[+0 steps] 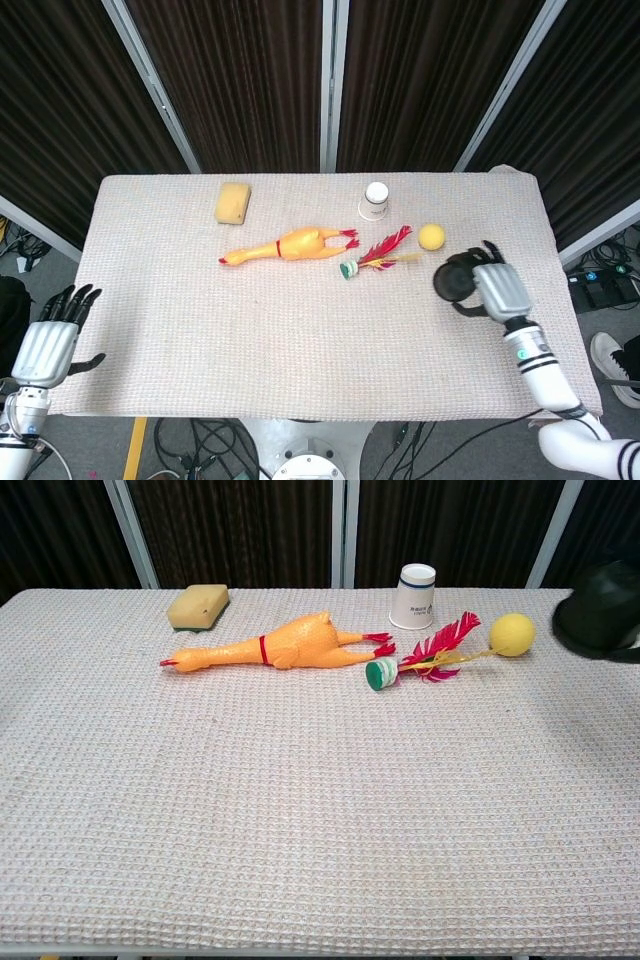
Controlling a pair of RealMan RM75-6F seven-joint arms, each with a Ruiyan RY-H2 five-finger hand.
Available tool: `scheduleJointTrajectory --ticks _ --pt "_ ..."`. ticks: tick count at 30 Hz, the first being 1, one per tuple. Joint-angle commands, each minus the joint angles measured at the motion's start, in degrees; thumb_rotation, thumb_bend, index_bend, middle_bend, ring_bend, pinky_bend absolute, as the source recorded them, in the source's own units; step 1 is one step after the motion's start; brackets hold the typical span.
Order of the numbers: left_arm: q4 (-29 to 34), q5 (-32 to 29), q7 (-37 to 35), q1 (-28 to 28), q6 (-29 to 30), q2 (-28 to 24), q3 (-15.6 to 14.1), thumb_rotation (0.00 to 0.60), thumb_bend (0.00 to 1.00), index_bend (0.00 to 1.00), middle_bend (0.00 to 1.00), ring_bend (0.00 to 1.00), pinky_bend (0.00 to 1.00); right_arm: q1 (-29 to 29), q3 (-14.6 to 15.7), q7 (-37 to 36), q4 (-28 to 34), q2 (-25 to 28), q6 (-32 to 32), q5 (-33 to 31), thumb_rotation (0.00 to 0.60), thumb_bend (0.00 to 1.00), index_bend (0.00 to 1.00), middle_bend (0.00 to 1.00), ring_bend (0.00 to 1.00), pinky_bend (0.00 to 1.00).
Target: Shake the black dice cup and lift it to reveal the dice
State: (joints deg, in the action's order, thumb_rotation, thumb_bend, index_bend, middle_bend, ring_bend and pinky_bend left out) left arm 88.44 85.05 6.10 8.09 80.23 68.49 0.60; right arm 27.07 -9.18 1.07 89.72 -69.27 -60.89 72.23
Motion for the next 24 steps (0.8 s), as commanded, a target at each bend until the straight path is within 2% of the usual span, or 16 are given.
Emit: scheduleJointTrajectory --ticks 1,5,9,12,18,21,24 --pt "0.1 0.3 0.2 0.2 -0.1 0.2 -0.1 0.6 0.12 0.08 0.06 0.0 0.11 0.5 1.1 1.0 1.6 -0.4 0.0 2.9 0.6 0.19 0.3 0.45 0.13 0.0" --pt "0.6 0.2 1.1 0.2 -0.2 0.4 0.0 0.6 0.12 0.08 0.06 0.0 0.11 5.5 2.8 6.1 4.5 -6.8 5.3 7.0 0.6 0.19 0.3 0.45 0.13 0.0" --pt "1.0 -0.4 1.4 0.2 -0.3 0.1 0.1 0.6 0.12 0.08 0.06 0.0 0.11 7.4 3.1 9.1 4.6 -11.6 6.2 8.0 0.6 0.18 0.3 0.44 0.13 0.0" --pt "1.1 -0.6 0.8 0.2 -0.6 -0.2 0.2 0.6 0.12 0.08 0.06 0.0 0.11 5.9 2.9 9.6 2.5 -10.6 4.6 5.3 0.6 0.17 0.3 0.44 0.13 0.0" --pt "0.3 -0.2 -0.3 -0.1 -0.3 -0.2 -0.2 0.6 0.12 0.08 0.06 0.0 0.11 1.0 2.4 4.7 -1.8 -3.5 2.2 -1.2 0.6 0.17 0.3 0.44 0.13 0.0" --pt "0.0 -0.3 -0.2 0.1 -0.7 0.1 -0.2 0.6 0.12 0.08 0.06 0.0 0.11 0.7 3.5 2.6 -1.8 -3.0 3.1 0.2 0.6 0.17 0.3 0.44 0.13 0.0" --pt "-0.1 -0.2 0.0 0.2 -0.8 0.5 -0.2 0.6 0.12 0.08 0.06 0.0 0.11 1.4 4.6 2.2 -2.7 -5.5 3.9 2.8 0.6 0.17 0.3 0.44 0.13 0.0"
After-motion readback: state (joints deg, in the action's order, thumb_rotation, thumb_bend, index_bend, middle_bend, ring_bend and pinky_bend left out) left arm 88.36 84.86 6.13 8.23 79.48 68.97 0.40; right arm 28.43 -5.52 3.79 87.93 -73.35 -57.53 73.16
